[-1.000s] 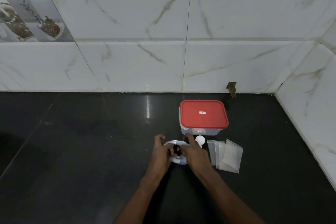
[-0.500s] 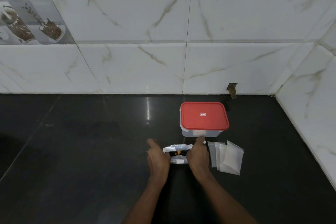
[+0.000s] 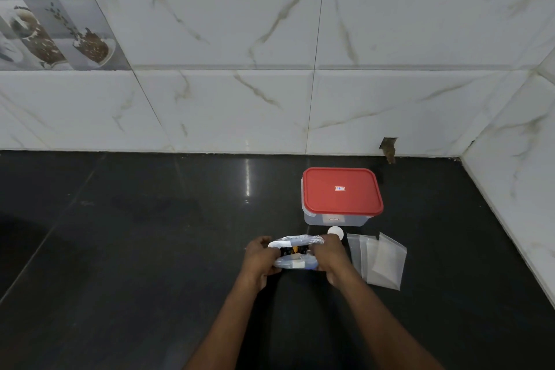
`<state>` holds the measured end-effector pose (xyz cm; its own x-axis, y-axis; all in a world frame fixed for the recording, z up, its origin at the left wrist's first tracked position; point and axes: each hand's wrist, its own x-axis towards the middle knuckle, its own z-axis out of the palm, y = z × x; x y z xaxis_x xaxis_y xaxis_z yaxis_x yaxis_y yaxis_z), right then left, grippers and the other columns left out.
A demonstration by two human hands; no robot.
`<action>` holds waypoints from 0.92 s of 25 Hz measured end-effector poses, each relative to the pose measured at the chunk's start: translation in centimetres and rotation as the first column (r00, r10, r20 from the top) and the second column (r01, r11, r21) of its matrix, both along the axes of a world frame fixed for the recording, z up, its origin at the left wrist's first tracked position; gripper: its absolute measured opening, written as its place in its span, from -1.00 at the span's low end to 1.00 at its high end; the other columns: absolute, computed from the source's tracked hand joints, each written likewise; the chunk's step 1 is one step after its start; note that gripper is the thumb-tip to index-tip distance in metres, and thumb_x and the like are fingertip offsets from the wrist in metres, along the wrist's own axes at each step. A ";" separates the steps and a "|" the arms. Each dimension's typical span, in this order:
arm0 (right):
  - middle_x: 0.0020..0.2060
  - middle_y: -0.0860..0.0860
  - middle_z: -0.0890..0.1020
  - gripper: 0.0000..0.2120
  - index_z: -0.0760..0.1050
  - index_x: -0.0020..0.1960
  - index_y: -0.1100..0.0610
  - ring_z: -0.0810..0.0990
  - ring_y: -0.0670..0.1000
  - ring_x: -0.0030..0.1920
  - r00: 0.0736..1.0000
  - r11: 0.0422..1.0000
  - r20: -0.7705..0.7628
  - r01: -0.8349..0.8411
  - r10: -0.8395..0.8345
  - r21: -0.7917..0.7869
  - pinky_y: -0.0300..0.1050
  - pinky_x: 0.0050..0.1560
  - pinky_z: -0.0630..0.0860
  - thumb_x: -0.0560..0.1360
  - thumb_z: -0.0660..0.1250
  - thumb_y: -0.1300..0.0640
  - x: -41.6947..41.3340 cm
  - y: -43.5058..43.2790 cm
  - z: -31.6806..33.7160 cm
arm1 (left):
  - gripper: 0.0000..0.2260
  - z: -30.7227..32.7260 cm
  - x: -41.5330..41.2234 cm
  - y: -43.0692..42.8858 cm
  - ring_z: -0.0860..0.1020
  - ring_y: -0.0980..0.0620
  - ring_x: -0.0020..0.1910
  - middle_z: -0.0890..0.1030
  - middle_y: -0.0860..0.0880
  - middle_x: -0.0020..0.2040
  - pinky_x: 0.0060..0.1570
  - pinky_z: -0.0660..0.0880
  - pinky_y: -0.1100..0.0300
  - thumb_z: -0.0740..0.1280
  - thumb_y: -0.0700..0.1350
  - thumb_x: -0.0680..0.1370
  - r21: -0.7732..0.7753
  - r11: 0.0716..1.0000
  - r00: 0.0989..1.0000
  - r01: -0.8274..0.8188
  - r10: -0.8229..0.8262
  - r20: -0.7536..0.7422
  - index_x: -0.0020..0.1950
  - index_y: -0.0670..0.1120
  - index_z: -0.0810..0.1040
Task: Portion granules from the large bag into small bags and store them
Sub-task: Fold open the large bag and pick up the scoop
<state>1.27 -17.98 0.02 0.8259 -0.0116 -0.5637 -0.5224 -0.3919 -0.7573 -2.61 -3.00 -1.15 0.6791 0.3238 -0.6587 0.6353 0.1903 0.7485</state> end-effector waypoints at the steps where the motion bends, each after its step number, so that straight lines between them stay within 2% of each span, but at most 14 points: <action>1: -0.20 0.15 0.70 -0.80 0.62 -0.10 0.20 0.69 0.10 -0.16 1.000 1.000 -0.007 0.005 -0.005 0.030 0.03 -0.14 0.65 0.47 0.22 0.33 0.0 -0.1 0.2 | -0.67 0.0 0.2 -0.1 0.64 -0.08 -0.19 0.63 -0.22 0.09 -0.39 0.57 0.15 0.26 -0.41 0.55 -0.034 0.999 1.000 -0.021 0.021 -0.001 0.27 -0.16 0.47; 4: -0.28 0.11 0.67 -0.82 0.61 -0.12 0.22 0.65 0.05 -0.24 0.999 0.994 -0.049 -0.004 0.009 0.108 -0.05 -0.19 0.62 0.43 0.23 0.36 -0.1 -0.2 0.6 | -0.72 -0.3 0.2 -0.7 0.65 -0.13 -0.22 0.66 -0.25 -0.02 -0.35 0.59 0.11 0.23 -0.45 0.53 -0.046 0.994 0.995 -0.095 0.096 0.019 0.20 -0.26 0.56; 6: -0.22 0.16 0.67 -0.79 0.60 -0.05 0.25 0.66 0.08 -0.19 0.996 0.993 -0.089 -0.003 0.014 0.122 0.04 -0.11 0.65 0.40 0.23 0.35 -0.2 -0.3 0.4 | -0.75 -0.8 0.1 -0.8 0.67 -0.13 -0.17 0.69 -0.19 -0.09 -0.22 0.62 0.08 0.26 -0.37 0.51 0.161 0.982 0.995 -0.097 0.092 0.035 0.13 -0.26 0.63; 8: -0.16 0.18 0.68 -0.83 0.60 -0.06 0.21 0.67 0.10 -0.14 0.997 0.994 -0.066 -0.029 0.036 0.104 0.06 -0.12 0.66 0.42 0.27 0.31 -0.4 -0.3 0.2 | -0.74 -0.3 -0.2 -0.7 0.65 -0.11 -0.03 0.69 -0.14 -0.03 -0.04 0.61 0.06 0.33 -0.26 0.47 0.433 0.900 0.997 0.054 -0.074 0.030 0.14 -0.20 0.64; 9: -0.13 0.16 0.68 -0.87 0.59 -0.05 0.18 0.67 0.08 -0.12 0.998 0.995 -0.021 -0.061 0.063 0.083 0.04 -0.15 0.66 0.43 0.31 0.28 -0.4 -0.4 0.1 | -0.70 0.0 -0.4 -0.6 0.62 -0.11 0.05 0.65 -0.12 0.05 0.05 0.59 0.04 0.38 -0.21 0.44 0.496 0.858 0.984 0.135 -0.174 0.034 0.17 -0.17 0.60; 11: -0.09 0.07 0.64 -0.82 0.50 0.05 0.12 0.64 0.02 -0.10 0.980 0.984 0.098 -0.166 0.171 -0.058 -0.05 -0.23 0.64 0.45 0.36 0.20 -0.6 -0.6 0.4 | -0.60 0.5 -0.7 -0.4 0.54 -0.07 0.10 0.44 -0.04 0.17 0.08 0.55 0.11 0.46 -0.20 0.41 0.543 0.817 0.956 0.197 -0.283 0.079 0.22 -0.07 0.48; 12: -0.06 0.03 0.61 -0.78 0.44 0.09 0.09 0.61 0.01 -0.10 0.952 0.956 0.177 -0.215 0.251 -0.202 -0.09 -0.25 0.57 0.47 0.35 0.17 -0.8 -0.6 0.7 | -0.60 0.4 -0.7 -0.3 0.52 -0.04 0.08 0.36 -0.02 0.18 0.02 0.51 0.22 0.47 -0.22 0.42 0.587 0.792 0.947 0.165 -0.294 0.130 0.20 -0.06 0.45; 14: 0.01 0.02 0.54 -0.82 0.36 0.13 0.04 0.56 0.04 -0.06 0.842 0.850 0.347 -0.219 0.413 -0.479 -0.08 -0.19 0.51 0.54 0.26 0.13 -1.3 -0.4 0.7 | -0.76 -0.2 -1.1 -0.5 0.49 0.01 0.07 0.32 -0.01 0.18 -0.06 0.43 0.36 0.46 -0.27 0.45 0.658 0.749 0.930 0.079 -0.294 0.223 0.02 -0.07 0.50; 15: 0.09 0.02 0.50 -0.84 0.37 0.15 0.04 0.55 0.06 -0.01 0.778 0.796 0.393 -0.216 0.490 -0.565 -0.04 -0.13 0.52 0.57 0.21 0.14 -1.5 -0.2 0.5 | -0.84 -0.4 -1.4 -0.8 0.47 0.04 0.11 0.32 0.01 0.18 -0.02 0.43 0.34 0.46 -0.26 0.46 0.679 0.730 0.923 0.074 -0.309 0.231 -0.06 -0.07 0.54; 17: 0.25 0.01 0.41 -0.78 0.46 0.20 0.06 0.50 0.11 0.13 0.732 0.718 0.353 -0.259 0.582 -0.646 -0.03 0.00 0.49 0.59 0.17 0.17 -2.1 0.0 -0.2 | -0.98 -0.5 -1.8 -1.5 0.37 0.08 0.19 0.30 0.04 0.19 0.09 0.44 0.20 0.44 -0.16 0.53 0.711 0.679 0.915 0.182 -0.381 0.130 -0.07 -0.07 0.66; 18: 0.28 -0.01 0.39 -0.77 0.50 0.18 0.06 0.48 0.11 0.16 0.737 0.685 0.308 -0.278 0.602 -0.673 -0.05 0.01 0.47 0.57 0.18 0.18 -2.2 0.0 -0.7 | -0.91 -0.8 -1.8 -1.7 0.35 0.09 0.18 0.30 0.06 0.16 0.08 0.44 0.16 0.40 -0.09 0.57 0.738 0.632 0.911 0.236 -0.409 0.059 -0.01 -0.07 0.69; 20: 0.23 0.00 0.43 -0.79 0.56 0.11 0.06 0.48 0.07 0.12 0.750 0.613 0.243 -0.263 0.616 -0.745 -0.08 -0.04 0.48 0.55 0.20 0.15 -2.0 0.2 -1.2 | -0.86 -0.7 -1.8 -2.3 0.50 0.03 0.10 0.40 0.08 0.06 -0.09 0.44 0.18 0.33 -0.06 0.59 0.775 0.590 0.925 0.227 -0.379 0.018 0.02 -0.07 0.66; 21: 0.18 0.03 0.46 -0.79 0.57 0.09 0.07 0.49 0.06 0.10 0.765 0.596 0.231 -0.237 0.601 -0.767 -0.08 -0.05 0.49 0.55 0.20 0.11 -1.7 0.4 -1.1 | -0.90 -0.4 -1.8 -2.3 0.58 -0.02 0.03 0.48 0.05 0.00 -0.17 0.44 0.17 0.31 -0.09 0.56 0.827 0.521 0.924 0.212 -0.382 0.004 -0.02 -0.07 0.60; 23: 0.13 0.05 0.47 -0.77 0.57 0.09 0.09 0.50 0.08 0.09 0.793 0.597 0.217 -0.217 0.569 -0.772 -0.05 -0.03 0.52 0.56 0.21 0.04 -1.4 0.8 -0.8 | -0.96 0.2 -1.5 -2.7 0.59 -0.09 -0.06 0.56 -0.06 -0.01 -0.19 0.47 0.08 0.27 -0.16 0.51 0.842 0.491 0.934 0.226 -0.355 -0.044 -0.06 -0.07 0.49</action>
